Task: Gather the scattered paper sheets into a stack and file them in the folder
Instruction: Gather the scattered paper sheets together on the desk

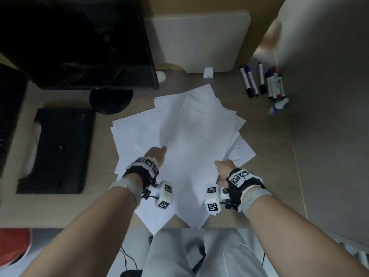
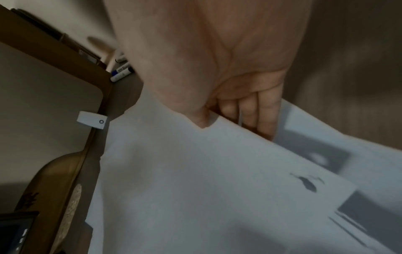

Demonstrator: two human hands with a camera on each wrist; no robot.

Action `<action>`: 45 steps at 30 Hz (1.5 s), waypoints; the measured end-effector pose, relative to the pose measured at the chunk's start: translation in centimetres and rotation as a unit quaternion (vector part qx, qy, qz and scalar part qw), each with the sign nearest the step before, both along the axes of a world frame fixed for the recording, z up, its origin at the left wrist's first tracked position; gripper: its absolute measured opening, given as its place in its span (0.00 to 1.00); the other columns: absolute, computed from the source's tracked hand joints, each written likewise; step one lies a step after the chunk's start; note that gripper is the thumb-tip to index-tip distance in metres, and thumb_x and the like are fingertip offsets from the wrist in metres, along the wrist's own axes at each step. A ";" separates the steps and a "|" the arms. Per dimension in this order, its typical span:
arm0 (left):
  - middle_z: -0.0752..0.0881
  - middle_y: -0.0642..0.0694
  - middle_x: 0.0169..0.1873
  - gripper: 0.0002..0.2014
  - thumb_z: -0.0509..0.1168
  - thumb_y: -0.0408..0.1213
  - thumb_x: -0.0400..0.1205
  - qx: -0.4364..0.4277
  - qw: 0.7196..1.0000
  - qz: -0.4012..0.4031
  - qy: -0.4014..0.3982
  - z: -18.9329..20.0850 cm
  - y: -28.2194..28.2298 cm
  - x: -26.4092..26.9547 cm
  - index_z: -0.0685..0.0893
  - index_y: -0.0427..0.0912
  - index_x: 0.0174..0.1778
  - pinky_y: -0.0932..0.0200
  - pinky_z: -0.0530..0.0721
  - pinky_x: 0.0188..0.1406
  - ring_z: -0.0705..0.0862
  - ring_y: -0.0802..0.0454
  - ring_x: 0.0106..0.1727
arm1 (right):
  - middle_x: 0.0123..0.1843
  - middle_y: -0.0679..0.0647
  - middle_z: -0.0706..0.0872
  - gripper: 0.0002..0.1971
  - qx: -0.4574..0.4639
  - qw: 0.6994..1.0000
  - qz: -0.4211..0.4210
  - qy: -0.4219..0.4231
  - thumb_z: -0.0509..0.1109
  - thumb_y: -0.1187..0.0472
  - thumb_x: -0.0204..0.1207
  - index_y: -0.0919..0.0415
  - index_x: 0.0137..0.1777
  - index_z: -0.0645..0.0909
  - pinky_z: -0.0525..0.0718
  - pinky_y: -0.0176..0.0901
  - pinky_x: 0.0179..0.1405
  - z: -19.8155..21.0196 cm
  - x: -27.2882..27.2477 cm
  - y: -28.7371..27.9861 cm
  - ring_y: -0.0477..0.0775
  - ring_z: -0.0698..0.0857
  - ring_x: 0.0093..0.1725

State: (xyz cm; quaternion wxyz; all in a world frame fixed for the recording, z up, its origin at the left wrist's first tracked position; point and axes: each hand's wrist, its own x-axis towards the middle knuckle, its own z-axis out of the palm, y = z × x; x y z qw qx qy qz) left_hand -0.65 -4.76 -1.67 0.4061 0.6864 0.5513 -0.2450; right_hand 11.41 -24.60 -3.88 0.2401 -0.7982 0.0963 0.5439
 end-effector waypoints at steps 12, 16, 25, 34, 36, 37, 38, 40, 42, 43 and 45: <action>0.84 0.38 0.59 0.31 0.75 0.45 0.74 -0.078 0.995 0.010 0.057 1.0 -6.7 -0.7 0.76 0.31 0.67 0.55 0.83 0.50 0.84 0.41 0.58 | 0.79 0.58 0.73 0.28 0.057 0.985 0.011 -0.165 0.54 0.71 0.81 0.58 0.81 0.65 0.74 0.47 0.68 1.8 3.3 -0.8 0.63 0.75 0.73; 0.83 0.37 0.63 0.37 0.79 0.50 0.68 -0.105 0.976 0.188 -0.008 -0.3 -5.3 -1.9 0.78 0.37 0.70 0.49 0.84 0.61 0.84 0.42 0.52 | 0.74 0.59 0.77 0.25 0.092 0.965 0.117 -0.217 0.53 0.70 0.82 0.57 0.78 0.70 0.74 0.41 0.57 3.7 4.2 2.9 0.64 0.79 0.68; 0.68 0.39 0.77 0.35 0.68 0.50 0.79 -0.059 0.958 0.281 0.001 -2.4 -3.8 -1.7 0.65 0.43 0.79 0.60 0.78 0.63 0.71 0.37 0.77 | 0.74 0.61 0.67 0.39 -0.087 0.942 0.253 -0.204 0.71 0.50 0.68 0.64 0.75 0.60 0.73 0.57 0.69 2.3 3.2 7.7 0.66 0.69 0.72; 0.87 0.48 0.52 0.31 0.67 0.53 0.64 -0.070 0.959 0.269 -0.062 -4.9 -2.0 1.1 0.80 0.41 0.61 0.55 0.84 0.59 0.86 0.48 0.51 | 0.69 0.63 0.72 0.38 -0.104 0.952 0.242 -0.155 0.68 0.38 0.66 0.59 0.71 0.65 0.72 0.58 0.62 1.2 5.7 7.7 0.66 0.71 0.69; 0.88 0.46 0.52 0.28 0.68 0.50 0.66 -0.057 0.958 0.266 -0.084 -3.9 -1.7 1.4 0.81 0.41 0.61 0.52 0.85 0.58 0.87 0.46 0.50 | 0.68 0.63 0.76 0.35 -0.063 0.970 0.194 -0.131 0.68 0.44 0.71 0.62 0.72 0.65 0.76 0.52 0.58 1.3 5.8 7.7 0.65 0.76 0.64; 0.88 0.45 0.52 0.23 0.68 0.46 0.71 -0.054 0.959 0.263 -0.093 -3.3 -1.5 1.6 0.81 0.41 0.60 0.51 0.85 0.58 0.87 0.45 0.51 | 0.67 0.62 0.78 0.32 -0.040 0.977 0.167 -0.125 0.68 0.48 0.74 0.64 0.73 0.65 0.76 0.49 0.54 1.5 5.8 7.7 0.64 0.79 0.61; 0.87 0.45 0.53 0.20 0.68 0.42 0.74 -0.049 0.957 0.264 -0.107 -2.7 -1.4 1.8 0.81 0.41 0.61 0.50 0.85 0.58 0.87 0.44 0.52 | 0.67 0.62 0.79 0.29 -0.027 0.980 0.148 -0.133 0.66 0.53 0.77 0.65 0.74 0.67 0.76 0.47 0.51 1.7 5.9 7.6 0.64 0.80 0.59; 0.88 0.45 0.55 0.19 0.68 0.40 0.75 -0.043 0.957 0.253 -0.134 -1.0 -0.8 2.2 0.81 0.42 0.62 0.51 0.85 0.58 0.87 0.44 0.52 | 0.69 0.62 0.80 0.24 -0.019 0.977 0.120 -0.177 0.62 0.59 0.79 0.65 0.74 0.70 0.78 0.46 0.54 1.9 6.0 7.4 0.65 0.81 0.62; 0.88 0.45 0.55 0.19 0.68 0.39 0.76 -0.043 0.960 0.230 -0.154 -0.3 0.2 2.5 0.81 0.43 0.63 0.53 0.84 0.58 0.87 0.45 0.53 | 0.71 0.62 0.79 0.24 -0.029 0.972 0.094 -0.213 0.61 0.58 0.78 0.62 0.74 0.72 0.78 0.51 0.64 2.9 5.7 7.5 0.66 0.79 0.66; 0.87 0.45 0.57 0.20 0.69 0.39 0.77 -0.045 0.961 0.219 -0.165 0.2 0.8 2.8 0.81 0.44 0.65 0.52 0.84 0.61 0.86 0.45 0.55 | 0.70 0.61 0.79 0.24 -0.036 0.972 0.072 -0.222 0.61 0.56 0.77 0.61 0.73 0.74 0.78 0.53 0.65 3.3 5.7 7.6 0.66 0.79 0.67; 0.85 0.42 0.63 0.24 0.71 0.38 0.77 -0.061 0.965 0.186 -0.175 1.2 1.7 3.1 0.79 0.42 0.70 0.44 0.81 0.67 0.84 0.41 0.61 | 0.62 0.61 0.83 0.22 -0.042 0.977 0.003 -0.211 0.62 0.53 0.74 0.62 0.65 0.79 0.80 0.56 0.63 4.8 5.3 7.4 0.65 0.82 0.60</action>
